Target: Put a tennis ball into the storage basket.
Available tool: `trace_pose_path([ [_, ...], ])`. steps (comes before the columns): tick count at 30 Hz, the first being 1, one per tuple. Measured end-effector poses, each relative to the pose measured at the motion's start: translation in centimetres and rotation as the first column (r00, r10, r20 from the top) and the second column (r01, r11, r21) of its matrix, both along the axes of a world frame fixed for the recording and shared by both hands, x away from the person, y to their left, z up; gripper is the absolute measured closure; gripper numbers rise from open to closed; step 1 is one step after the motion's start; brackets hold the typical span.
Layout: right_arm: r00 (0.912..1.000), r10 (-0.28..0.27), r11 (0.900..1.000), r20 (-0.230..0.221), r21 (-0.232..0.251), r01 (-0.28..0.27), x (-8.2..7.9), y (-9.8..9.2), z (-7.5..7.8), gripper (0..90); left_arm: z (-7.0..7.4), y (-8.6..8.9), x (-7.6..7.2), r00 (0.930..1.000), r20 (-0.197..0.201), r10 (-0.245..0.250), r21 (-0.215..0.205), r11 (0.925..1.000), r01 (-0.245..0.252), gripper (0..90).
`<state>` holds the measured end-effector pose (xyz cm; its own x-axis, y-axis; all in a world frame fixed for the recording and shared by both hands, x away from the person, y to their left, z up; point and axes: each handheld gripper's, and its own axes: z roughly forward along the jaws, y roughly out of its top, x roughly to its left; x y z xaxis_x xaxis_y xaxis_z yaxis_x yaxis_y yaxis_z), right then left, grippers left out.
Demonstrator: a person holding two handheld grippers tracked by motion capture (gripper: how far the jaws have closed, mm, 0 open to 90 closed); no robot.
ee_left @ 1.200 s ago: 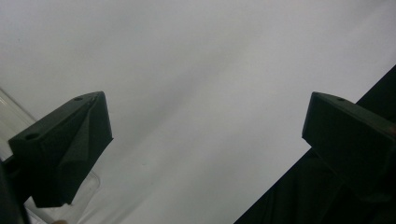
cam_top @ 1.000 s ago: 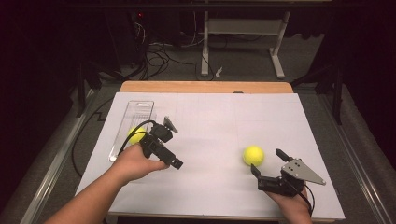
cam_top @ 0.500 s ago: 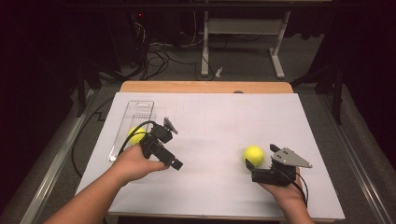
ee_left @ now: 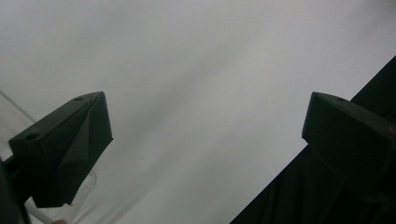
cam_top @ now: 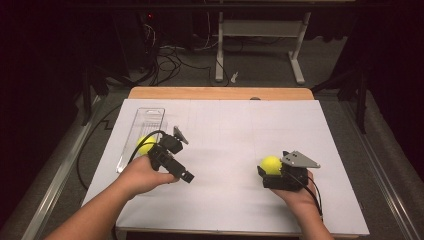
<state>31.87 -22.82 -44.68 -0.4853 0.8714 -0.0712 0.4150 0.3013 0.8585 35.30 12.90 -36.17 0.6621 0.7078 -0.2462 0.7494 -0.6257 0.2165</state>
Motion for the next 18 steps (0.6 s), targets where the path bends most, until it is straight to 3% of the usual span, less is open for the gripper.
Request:
trace_pose_path([
  [7,0.9992,-0.019,0.999,-0.036,0.043,0.020,-0.1,-0.7,-0.9,4.9,0.0,-0.1,-0.1,1.0000,0.001,-0.002,0.002,1.0000,0.002,2.6],
  [10,0.9988,-0.009,0.999,-0.048,0.030,0.011,-0.3,-0.8,-1.2,5.7,-0.1,-0.3,-0.1,1.0000,0.000,-0.007,0.002,1.0000,0.007,2.6],
  [18,0.9978,-0.009,0.999,-0.066,0.052,0.012,-0.5,-1.0,-1.1,13.5,-0.1,-0.6,-0.2,1.0000,-0.001,-0.009,0.001,1.0000,0.009,2.6],
])
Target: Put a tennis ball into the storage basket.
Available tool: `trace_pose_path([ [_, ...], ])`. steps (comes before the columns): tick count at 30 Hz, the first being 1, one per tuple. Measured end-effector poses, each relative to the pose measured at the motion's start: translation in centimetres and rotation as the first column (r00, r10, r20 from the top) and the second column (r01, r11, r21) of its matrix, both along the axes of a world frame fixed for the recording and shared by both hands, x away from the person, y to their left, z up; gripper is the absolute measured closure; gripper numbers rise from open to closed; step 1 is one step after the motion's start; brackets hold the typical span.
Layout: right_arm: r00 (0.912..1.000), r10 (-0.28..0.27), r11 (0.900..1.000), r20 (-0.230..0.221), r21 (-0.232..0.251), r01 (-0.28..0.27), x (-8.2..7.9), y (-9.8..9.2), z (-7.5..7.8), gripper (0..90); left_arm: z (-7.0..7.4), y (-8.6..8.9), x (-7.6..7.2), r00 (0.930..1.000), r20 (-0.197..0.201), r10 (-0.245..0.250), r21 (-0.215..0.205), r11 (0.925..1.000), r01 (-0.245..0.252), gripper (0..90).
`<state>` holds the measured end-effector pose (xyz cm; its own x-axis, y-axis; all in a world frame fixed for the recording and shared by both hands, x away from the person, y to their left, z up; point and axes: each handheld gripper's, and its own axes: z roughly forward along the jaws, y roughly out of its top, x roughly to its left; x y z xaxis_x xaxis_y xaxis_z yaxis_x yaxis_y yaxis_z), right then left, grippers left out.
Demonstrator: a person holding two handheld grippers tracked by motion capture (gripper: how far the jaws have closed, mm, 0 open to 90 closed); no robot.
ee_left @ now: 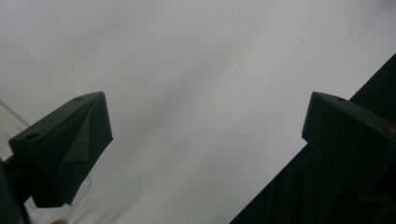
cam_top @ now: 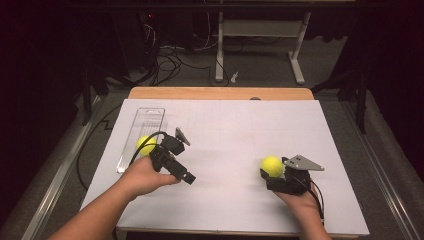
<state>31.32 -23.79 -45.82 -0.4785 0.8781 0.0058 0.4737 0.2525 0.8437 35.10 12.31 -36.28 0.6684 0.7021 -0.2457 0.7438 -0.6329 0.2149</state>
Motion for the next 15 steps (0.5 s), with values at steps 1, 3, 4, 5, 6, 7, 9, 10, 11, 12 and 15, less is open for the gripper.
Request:
trace_pose_path([
  [1,1.0000,0.001,1.000,-0.003,0.000,-0.001,0.04,-0.01,-0.03,13.7,0.00,-0.01,0.02,1.0000,0.000,-0.001,0.001,1.0000,0.001,2.6],
  [3,1.0000,0.001,1.000,-0.007,0.001,-0.001,0.12,0.00,-0.09,14.0,0.02,-0.06,0.01,1.0000,0.001,-0.002,0.000,1.0000,0.002,2.6],
  [4,1.0000,-0.001,1.000,-0.009,-0.004,0.001,0.15,0.03,-0.12,14.4,0.03,-0.10,0.00,1.0000,0.001,-0.003,0.001,1.0000,0.003,2.6],
  [5,0.9999,0.002,1.000,-0.013,-0.008,-0.002,0.20,0.04,-0.17,15.0,0.04,-0.14,-0.02,1.0000,0.002,-0.002,0.000,1.0000,0.002,2.6],
  [6,0.9999,0.003,1.000,-0.017,-0.011,-0.003,0.25,0.03,-0.21,15.1,0.08,-0.15,-0.01,1.0000,0.000,-0.004,-0.001,1.0000,0.004,2.6],
  [7,0.9998,0.001,1.000,-0.018,-0.009,-0.001,0.31,0.03,-0.26,15.4,0.09,-0.18,-0.04,1.0000,0.002,-0.004,0.000,1.0000,0.004,2.6],
  [9,0.9995,-0.003,1.000,-0.030,-0.009,0.003,0.42,-0.04,-0.31,15.6,0.08,-0.23,-0.04,1.0000,0.001,-0.006,0.000,1.0000,0.006,2.6],
  [10,0.9995,-0.006,1.000,-0.031,-0.007,0.005,0.48,-0.08,-0.35,15.8,0.07,-0.25,-0.04,1.0000,0.002,-0.006,0.002,1.0000,0.006,2.6],
  [11,0.9994,-0.006,1.000,-0.034,-0.007,0.006,0.53,-0.10,-0.38,16.1,0.04,-0.27,-0.04,1.0000,0.001,-0.006,0.004,1.0000,0.006,2.6],
  [12,0.9993,-0.005,1.000,-0.038,-0.008,0.004,0.59,-0.14,-0.41,16.4,0.01,-0.31,-0.05,1.0000,0.001,-0.005,0.007,1.0000,0.005,2.6],
  [15,0.9989,-0.002,1.000,-0.047,-0.014,0.002,0.74,-0.14,-0.53,18.8,0.01,-0.29,-0.01,1.0000,0.000,-0.005,0.011,0.9999,0.005,2.6],
])
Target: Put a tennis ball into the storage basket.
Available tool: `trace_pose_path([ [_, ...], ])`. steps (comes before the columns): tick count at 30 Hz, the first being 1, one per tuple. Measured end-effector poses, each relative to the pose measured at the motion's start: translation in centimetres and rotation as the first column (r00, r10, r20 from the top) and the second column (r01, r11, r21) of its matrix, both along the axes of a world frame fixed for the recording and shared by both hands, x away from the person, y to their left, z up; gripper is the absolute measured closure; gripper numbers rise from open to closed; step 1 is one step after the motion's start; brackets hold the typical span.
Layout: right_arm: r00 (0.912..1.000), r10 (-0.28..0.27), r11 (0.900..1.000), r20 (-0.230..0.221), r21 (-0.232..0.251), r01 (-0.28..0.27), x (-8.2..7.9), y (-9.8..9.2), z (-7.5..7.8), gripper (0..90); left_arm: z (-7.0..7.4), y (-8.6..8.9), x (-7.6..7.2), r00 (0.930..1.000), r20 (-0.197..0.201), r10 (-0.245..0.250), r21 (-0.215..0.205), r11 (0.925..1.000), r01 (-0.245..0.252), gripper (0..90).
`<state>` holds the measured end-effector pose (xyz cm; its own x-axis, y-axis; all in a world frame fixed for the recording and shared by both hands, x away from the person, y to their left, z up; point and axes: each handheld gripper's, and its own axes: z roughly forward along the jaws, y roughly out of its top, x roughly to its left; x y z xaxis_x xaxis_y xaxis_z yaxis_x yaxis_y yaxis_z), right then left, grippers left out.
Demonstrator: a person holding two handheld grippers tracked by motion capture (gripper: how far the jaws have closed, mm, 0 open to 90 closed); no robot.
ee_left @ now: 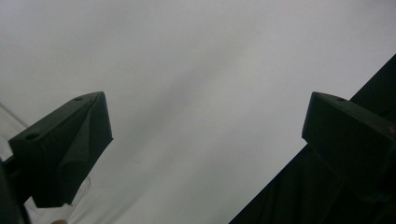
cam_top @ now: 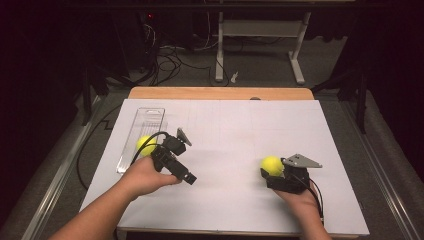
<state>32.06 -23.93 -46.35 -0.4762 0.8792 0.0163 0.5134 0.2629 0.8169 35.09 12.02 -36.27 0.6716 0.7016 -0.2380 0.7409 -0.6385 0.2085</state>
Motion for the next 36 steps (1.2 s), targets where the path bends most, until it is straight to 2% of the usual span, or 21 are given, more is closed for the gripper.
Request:
trace_pose_path([
  [4,0.9998,0.004,1.000,-0.021,-0.002,-0.004,0.05,0.17,-0.14,22.3,0.04,0.11,0.01,1.0000,0.001,0.004,-0.001,1.0000,-0.004,2.6],
  [8,0.9997,-0.003,1.000,-0.023,-0.005,0.003,0.05,0.11,-0.15,25.6,-0.02,0.03,-0.03,1.0000,0.000,0.001,0.002,1.0000,-0.001,2.6],
  [23,0.9995,-0.015,1.000,-0.028,0.009,0.016,-0.03,0.07,-0.34,27.1,-0.06,-0.11,-0.07,1.0000,0.002,-0.001,0.003,1.0000,0.001,2.6],
  [28,0.9997,-0.015,1.000,-0.017,0.009,0.015,-0.10,0.03,-0.45,27.0,-0.10,-0.17,-0.07,1.0000,0.004,-0.003,0.006,1.0000,0.003,2.7],
  [36,0.9990,-0.030,0.999,-0.034,0.027,0.031,-0.02,-0.03,-0.41,27.2,-0.19,-0.34,-0.05,1.0000,0.000,-0.004,0.005,1.0000,0.004,2.8],
])
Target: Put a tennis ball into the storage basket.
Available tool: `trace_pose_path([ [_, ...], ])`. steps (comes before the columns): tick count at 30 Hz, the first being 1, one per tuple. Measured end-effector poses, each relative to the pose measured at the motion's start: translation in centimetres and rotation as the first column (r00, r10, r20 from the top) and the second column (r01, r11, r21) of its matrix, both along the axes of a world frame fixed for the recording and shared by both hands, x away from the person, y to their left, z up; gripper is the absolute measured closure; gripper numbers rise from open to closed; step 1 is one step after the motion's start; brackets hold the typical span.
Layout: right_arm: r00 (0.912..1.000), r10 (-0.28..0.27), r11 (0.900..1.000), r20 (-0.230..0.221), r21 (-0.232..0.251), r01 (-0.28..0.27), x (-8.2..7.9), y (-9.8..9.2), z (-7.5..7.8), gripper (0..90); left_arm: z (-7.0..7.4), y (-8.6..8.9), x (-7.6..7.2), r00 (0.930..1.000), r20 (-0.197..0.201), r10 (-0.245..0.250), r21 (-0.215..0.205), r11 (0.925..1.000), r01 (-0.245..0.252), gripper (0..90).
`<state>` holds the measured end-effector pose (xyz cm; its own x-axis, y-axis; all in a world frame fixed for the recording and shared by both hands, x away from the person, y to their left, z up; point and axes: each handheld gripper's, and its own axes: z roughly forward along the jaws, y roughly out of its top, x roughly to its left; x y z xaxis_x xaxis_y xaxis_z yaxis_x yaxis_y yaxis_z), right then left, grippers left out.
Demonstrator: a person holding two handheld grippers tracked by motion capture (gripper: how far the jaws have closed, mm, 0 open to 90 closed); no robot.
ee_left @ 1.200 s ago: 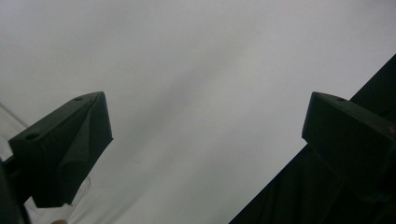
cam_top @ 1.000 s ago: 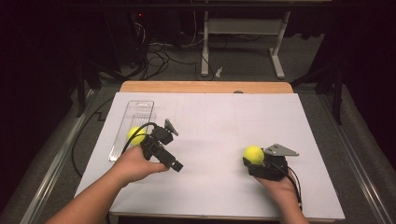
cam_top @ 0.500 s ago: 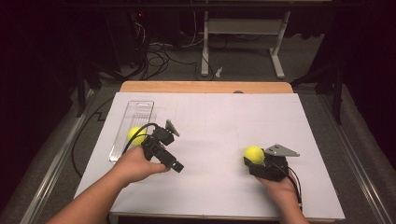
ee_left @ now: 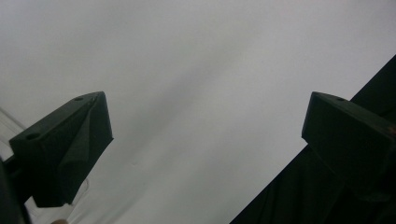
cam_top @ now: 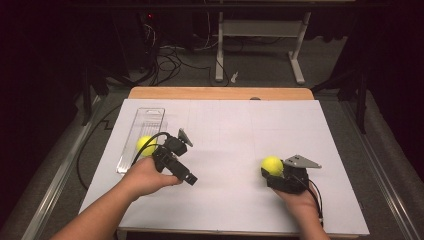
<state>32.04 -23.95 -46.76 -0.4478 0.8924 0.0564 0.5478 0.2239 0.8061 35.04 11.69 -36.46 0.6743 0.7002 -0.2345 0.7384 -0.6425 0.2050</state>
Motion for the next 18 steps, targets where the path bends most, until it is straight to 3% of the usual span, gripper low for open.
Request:
trace_pose_path([
  [6,1.0000,-0.002,1.000,0.000,0.007,0.002,0.0,-0.1,0.1,27.5,0.1,-0.1,0.0,1.0000,-0.001,0.000,-0.003,1.0000,0.000,2.8],
  [10,0.9996,0.002,1.000,0.028,0.004,-0.002,-0.1,-0.1,0.3,27.5,0.1,-0.1,0.0,1.0000,0.001,-0.004,-0.003,1.0000,0.004,2.8],
  [18,0.9970,0.005,0.999,0.077,0.045,-0.009,-0.6,-0.6,1.1,27.5,0.1,0.0,0.0,1.0000,0.000,0.001,-0.001,1.0000,-0.001,2.8],
])
